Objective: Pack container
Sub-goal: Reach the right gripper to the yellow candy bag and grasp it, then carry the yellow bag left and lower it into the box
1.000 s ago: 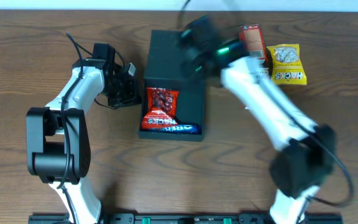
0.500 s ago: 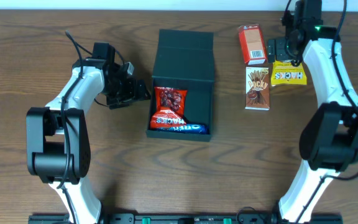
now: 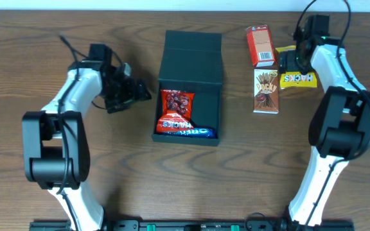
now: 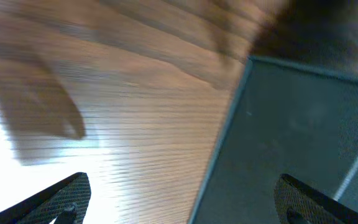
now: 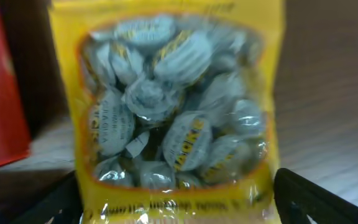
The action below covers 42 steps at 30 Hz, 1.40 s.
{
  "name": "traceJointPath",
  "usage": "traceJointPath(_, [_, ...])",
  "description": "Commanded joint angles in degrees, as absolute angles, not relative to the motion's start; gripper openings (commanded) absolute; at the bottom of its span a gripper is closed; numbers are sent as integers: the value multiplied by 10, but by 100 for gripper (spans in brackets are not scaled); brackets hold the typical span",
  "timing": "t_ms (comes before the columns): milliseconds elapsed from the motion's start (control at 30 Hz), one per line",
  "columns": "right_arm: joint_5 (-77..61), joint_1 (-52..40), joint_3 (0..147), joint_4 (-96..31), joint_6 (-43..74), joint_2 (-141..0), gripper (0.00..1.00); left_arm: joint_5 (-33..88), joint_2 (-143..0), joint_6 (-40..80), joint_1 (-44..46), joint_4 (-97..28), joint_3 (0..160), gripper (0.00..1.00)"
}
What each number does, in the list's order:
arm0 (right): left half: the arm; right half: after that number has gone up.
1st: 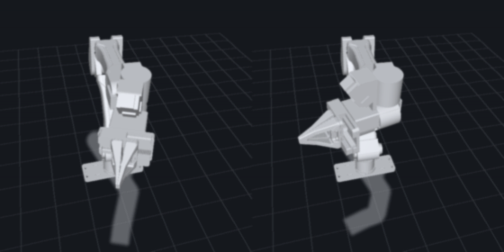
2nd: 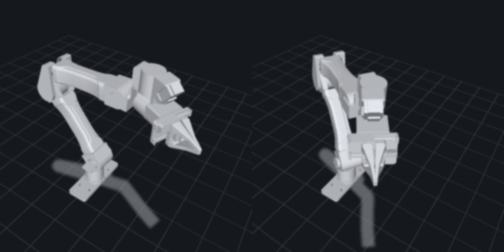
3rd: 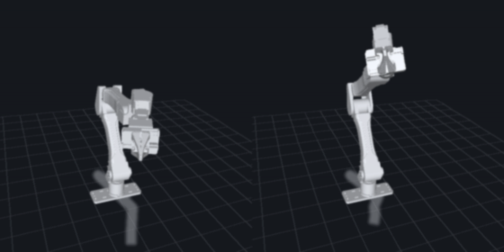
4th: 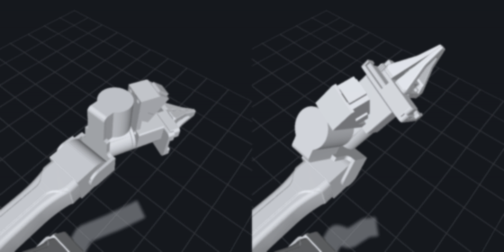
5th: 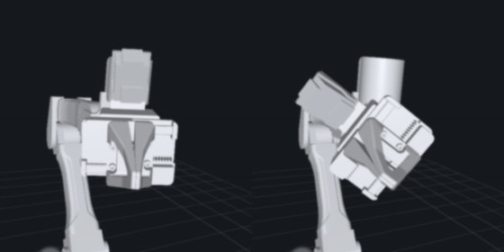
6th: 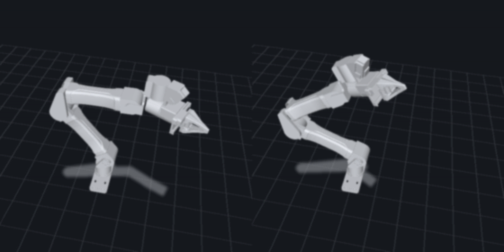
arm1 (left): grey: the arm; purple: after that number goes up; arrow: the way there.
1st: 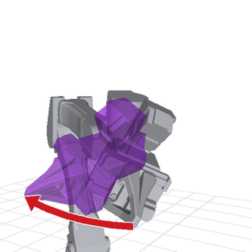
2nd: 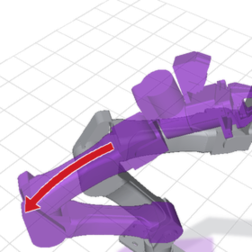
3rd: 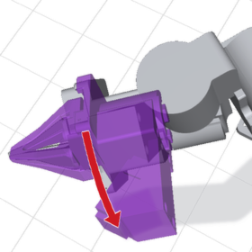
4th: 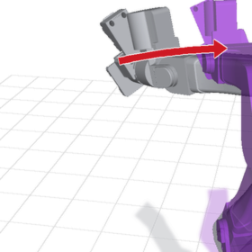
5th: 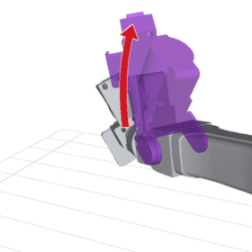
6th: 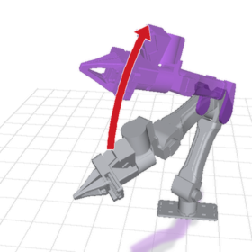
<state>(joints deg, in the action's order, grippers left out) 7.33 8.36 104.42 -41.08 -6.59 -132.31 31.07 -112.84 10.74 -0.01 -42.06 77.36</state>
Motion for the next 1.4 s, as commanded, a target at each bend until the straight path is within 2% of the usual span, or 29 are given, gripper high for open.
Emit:
traceJointPath(0, [72, 82, 1043, -413, -58, -1336, 88, 308, -1133, 125, -34, -421, 772, 95])
traceJointPath(100, [73, 83, 1043, -413, -58, -1344, 72, 316, -1133, 125, -59, -421, 772, 95])
traceJointPath(167, [73, 83, 1043, -413, -58, -1344, 55, 316, -1132, 125, -72, -422, 772, 95])
traceJointPath(233, [73, 83, 1044, -414, -58, -1344, 32, 316, -1132, 125, -79, -422, 772, 95])
traceJointPath(267, [73, 83, 1044, -415, -58, -1344, 27, 316, -1132, 125, -81, -422, 772, 95])
traceJointPath(333, [76, 83, 1044, -420, -43, -1344, 11, 316, -1132, 125, -83, -421, 772, 95])
traceJointPath(400, [75, 83, 1054, -429, -32, -1344, 1, 316, -1132, 125, -83, -421, 772, 95])
traceJointPath(633, [75, 76, 1189, -547, -32, -1343, 1, 316, -1126, 122, -83, -421, 793, 95])
traceJointPath(900, [74, 7, 1411, -779, 15, -1326, 1, 309, -1108, 69, -83, -424, 854, 95])
traceJointPath(1000, [61, -33, 1437, -824, 48, -1306, 1, 296, -1096, 42, -82, -424, 867, 95])
traceJointPath(1133, [-23, -108, 1438, -875, 65, -1285, 2, 269, -1077, 4, -78, -424, 871, 95])
traceJointPath(1367, [-24, -211, 1421, -927, 168, -1285, 1, 175, -1073, -33, -35, -424, 872, 95])
